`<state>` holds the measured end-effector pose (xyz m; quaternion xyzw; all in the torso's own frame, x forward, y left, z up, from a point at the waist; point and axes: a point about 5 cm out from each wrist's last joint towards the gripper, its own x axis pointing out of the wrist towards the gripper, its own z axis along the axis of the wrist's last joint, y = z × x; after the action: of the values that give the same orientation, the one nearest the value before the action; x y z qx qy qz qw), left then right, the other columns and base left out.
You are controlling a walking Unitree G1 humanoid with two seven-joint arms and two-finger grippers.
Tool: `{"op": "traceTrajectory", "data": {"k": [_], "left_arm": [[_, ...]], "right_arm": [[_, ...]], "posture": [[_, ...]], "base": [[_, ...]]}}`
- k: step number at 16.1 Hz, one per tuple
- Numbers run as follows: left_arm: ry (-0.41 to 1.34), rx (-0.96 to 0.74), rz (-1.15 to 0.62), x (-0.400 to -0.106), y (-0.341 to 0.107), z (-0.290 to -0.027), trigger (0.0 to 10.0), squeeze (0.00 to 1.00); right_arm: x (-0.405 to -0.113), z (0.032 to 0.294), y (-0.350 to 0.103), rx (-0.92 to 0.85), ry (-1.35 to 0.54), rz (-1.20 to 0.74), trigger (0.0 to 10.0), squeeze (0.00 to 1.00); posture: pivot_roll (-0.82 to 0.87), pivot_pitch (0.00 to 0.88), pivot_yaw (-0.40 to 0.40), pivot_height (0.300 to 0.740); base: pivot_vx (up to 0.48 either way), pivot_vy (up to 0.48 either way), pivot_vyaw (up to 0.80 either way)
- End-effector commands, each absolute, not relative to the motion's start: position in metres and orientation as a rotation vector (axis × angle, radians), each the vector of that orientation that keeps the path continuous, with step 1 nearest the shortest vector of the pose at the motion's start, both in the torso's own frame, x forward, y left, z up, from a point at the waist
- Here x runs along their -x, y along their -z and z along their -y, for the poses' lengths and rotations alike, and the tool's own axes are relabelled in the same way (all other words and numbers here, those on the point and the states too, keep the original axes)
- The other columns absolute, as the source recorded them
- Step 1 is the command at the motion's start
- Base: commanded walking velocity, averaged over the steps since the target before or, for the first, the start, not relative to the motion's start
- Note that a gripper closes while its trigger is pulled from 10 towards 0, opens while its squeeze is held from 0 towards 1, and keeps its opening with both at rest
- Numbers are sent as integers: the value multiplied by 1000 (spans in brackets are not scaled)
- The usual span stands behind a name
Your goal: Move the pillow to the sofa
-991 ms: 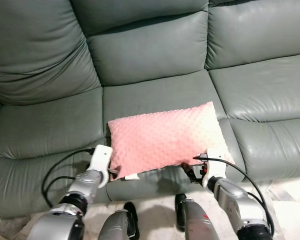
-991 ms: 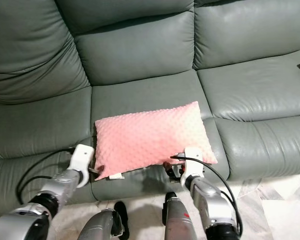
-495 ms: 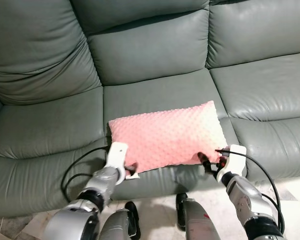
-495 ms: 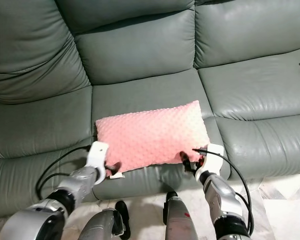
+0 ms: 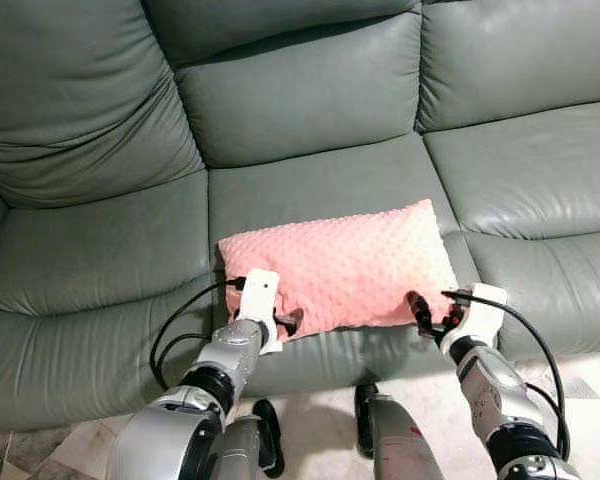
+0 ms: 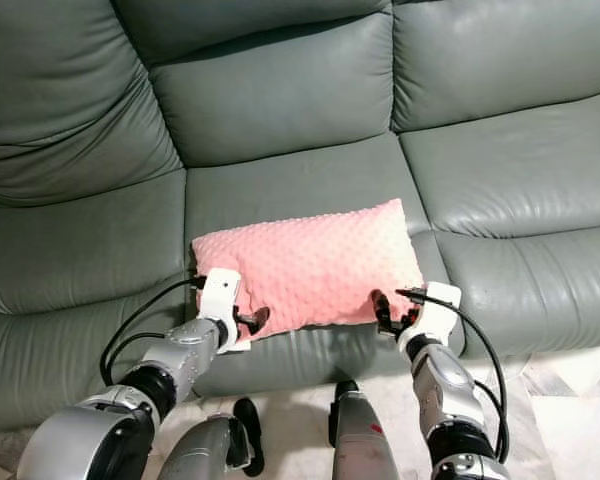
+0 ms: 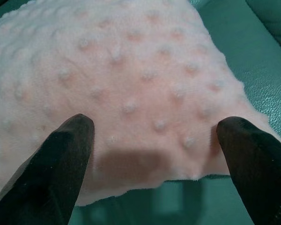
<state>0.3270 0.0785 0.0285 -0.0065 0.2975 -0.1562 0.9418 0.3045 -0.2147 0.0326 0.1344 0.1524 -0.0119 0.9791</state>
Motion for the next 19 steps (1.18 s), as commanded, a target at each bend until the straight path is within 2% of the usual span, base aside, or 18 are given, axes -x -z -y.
{"op": "traceTrajectory", "data": {"k": [1, 5, 8, 13, 15, 19], "left_arm": [[318, 0, -633, -322, -22, -80, 10000, 0], [318, 54, -611, -327, -28, -81, 10000, 0], [344, 94, -629, -321, -25, -68, 10000, 0], [474, 147, -642, -308, -28, -16, 10000, 0], [504, 142, -642, -304, -28, -6, 10000, 0], [475, 193, -647, -305, -27, -13, 10000, 0]], "right_arm": [[-299, 208, -25, -312, 21, -324, 10000, 1000], [-304, 185, -32, -272, -51, -271, 10000, 1000], [-304, 185, -31, -213, -35, -269, 10000, 1000], [-310, 178, -46, -184, -51, -191, 10000, 1000], [-312, 172, -51, -200, -70, -164, 10000, 1000], [-314, 156, -57, -237, -99, -133, 10000, 1000]], "posture": [[-152, 393, 148, 740], [-146, 385, 154, 740], [-147, 381, 159, 740], [-157, 377, 162, 740], [-160, 379, 164, 740], [-152, 378, 170, 740]], "base": [[0, 0, 0], [0, 0, 0], [0, 0, 0], [0, 0, 0], [0, 0, 0], [0, 0, 0]]}}
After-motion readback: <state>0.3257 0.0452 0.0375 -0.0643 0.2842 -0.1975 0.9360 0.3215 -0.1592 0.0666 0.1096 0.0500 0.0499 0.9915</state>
